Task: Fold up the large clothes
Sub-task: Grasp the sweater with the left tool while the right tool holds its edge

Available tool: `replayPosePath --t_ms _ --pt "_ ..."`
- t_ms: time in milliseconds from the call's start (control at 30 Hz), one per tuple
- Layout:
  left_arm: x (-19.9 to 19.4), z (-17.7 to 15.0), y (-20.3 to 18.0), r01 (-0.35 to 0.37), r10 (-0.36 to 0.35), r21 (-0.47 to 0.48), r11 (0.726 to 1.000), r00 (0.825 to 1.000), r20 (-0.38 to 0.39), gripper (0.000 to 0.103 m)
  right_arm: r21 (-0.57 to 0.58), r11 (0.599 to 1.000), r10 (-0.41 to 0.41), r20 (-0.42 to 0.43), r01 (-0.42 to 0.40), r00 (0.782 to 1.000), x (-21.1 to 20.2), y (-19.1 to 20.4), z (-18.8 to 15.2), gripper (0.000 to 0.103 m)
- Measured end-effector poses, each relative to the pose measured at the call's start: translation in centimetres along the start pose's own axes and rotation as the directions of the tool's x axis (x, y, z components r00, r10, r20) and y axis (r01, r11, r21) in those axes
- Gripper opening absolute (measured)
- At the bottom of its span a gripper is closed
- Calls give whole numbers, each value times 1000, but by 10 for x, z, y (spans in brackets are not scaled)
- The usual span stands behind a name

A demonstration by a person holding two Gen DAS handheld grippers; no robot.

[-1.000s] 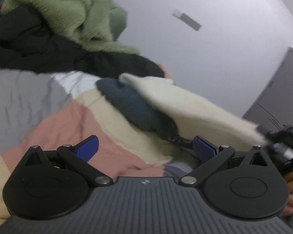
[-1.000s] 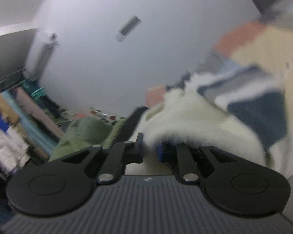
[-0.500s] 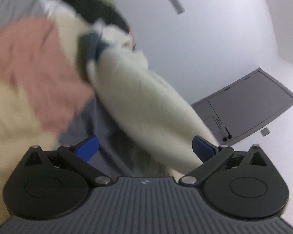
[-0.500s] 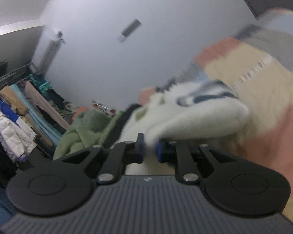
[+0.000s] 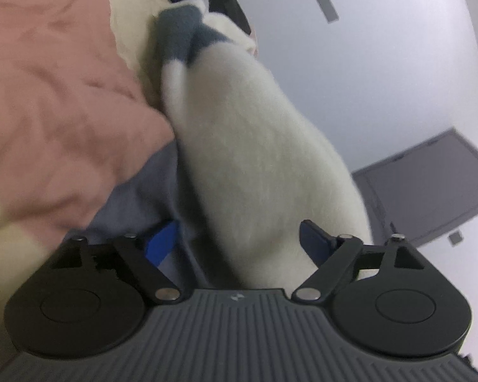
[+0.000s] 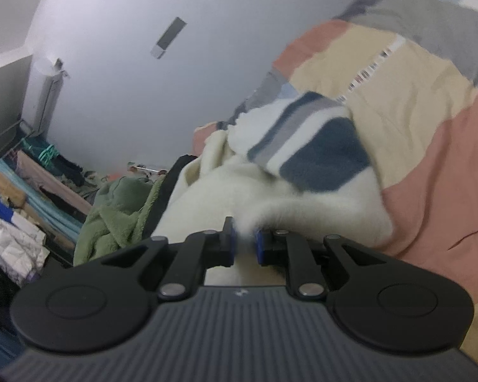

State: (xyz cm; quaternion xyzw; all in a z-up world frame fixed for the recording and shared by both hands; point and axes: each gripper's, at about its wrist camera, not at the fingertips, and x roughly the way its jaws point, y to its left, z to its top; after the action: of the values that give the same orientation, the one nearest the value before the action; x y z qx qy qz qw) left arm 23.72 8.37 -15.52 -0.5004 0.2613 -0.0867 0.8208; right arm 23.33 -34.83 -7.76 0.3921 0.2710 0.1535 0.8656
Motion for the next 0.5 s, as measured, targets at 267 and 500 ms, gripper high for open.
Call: replayPosePath --t_ms 267,500 --pt "12 20 2 147 -147 11 989 988 38 70 99 995 -26 -65 32 998 35 -28 6 17" --pt "22 23 -1 168 -169 30 985 986 -1 70 118 993 -19 -71 28 997 45 -36 10 18"
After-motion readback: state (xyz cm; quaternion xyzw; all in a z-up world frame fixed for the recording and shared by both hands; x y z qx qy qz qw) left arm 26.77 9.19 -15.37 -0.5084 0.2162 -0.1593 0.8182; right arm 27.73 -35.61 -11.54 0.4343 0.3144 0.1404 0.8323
